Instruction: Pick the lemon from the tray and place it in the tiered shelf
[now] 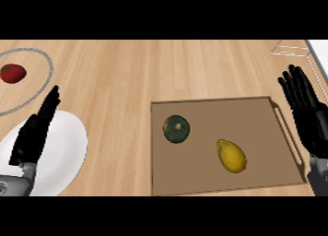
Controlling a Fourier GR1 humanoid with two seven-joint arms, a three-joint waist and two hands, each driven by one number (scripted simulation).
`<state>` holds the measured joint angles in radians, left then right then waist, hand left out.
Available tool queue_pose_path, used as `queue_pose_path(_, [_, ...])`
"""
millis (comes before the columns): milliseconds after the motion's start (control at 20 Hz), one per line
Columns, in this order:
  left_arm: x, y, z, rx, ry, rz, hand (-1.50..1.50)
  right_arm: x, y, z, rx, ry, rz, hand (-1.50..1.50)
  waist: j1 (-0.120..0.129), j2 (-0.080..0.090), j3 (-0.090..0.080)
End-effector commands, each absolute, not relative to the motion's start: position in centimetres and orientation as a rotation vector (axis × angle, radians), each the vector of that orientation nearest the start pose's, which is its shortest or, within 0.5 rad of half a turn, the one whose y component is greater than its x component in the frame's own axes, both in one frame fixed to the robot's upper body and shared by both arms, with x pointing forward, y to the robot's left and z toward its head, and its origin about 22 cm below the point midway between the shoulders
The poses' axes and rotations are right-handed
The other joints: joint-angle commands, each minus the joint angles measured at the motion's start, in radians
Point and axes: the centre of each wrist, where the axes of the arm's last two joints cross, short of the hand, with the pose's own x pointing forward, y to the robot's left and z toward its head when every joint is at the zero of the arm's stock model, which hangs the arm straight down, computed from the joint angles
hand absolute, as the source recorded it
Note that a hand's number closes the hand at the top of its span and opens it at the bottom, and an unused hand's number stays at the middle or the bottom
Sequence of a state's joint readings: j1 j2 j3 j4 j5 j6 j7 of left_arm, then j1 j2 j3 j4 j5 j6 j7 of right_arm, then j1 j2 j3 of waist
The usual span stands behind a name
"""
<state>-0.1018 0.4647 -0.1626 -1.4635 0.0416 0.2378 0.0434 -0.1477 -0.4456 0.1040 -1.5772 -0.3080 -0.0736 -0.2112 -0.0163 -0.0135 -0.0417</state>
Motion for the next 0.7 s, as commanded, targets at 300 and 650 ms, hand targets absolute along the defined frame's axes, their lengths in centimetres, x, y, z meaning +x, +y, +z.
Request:
queue_pose_path(300, [24.0,32.7,0.2,0.339,-1.360,-0.083,0.00,27.1,-29.5,6.2,-0.639,-1.687,0.384,1.50,-0.022,0.010,0.013])
queue_pose_path(650, [22.7,35.2,-1.0,0.279,-1.317,-0.043,0.00,21.1,-14.1,2.8,-0.541,-1.792,0.220,-1.50,0.012,0.009,0.038])
